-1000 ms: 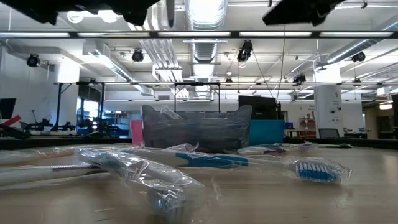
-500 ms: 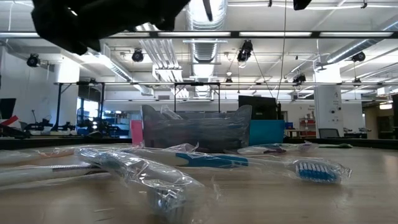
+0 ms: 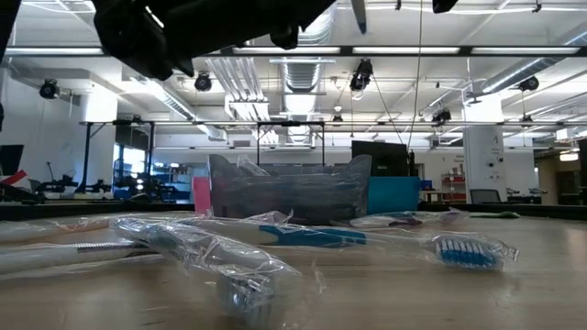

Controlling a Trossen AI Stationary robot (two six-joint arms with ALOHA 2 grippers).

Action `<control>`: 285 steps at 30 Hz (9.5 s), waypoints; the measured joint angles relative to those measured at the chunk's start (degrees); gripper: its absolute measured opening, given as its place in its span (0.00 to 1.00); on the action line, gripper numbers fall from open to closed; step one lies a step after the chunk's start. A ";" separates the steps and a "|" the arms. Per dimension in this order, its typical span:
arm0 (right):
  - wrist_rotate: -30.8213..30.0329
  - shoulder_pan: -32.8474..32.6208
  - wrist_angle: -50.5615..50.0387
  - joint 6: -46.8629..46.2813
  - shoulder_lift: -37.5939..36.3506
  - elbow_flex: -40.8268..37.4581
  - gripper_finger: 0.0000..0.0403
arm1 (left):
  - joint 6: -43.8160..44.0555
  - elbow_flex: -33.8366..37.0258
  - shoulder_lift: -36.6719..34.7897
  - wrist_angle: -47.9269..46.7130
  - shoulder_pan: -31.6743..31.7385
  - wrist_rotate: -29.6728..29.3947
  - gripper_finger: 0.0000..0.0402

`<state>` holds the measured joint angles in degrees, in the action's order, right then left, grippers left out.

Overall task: Pick & Place Toothbrushes
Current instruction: Put the blue toothbrush into the transparent gray bin

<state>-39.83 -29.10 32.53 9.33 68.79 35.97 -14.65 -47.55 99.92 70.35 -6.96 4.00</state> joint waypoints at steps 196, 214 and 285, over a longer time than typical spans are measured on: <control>21.45 13.64 -83.58 -30.16 29.80 43.20 0.22 | 2.69 -32.30 -6.75 -115.00 -1.40 -22.03 0.03; 13.35 13.64 -97.61 -38.96 14.69 42.74 0.55 | -5.70 -31.80 -7.17 -115.74 6.70 -16.38 0.04; 11.15 13.64 -97.92 -39.11 0.39 39.60 0.52 | -15.00 -20.79 -8.06 -111.01 13.25 -24.19 0.27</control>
<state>-28.69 -15.46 -65.39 -29.78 69.19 75.57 -29.65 -68.34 91.85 -40.66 6.29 -20.19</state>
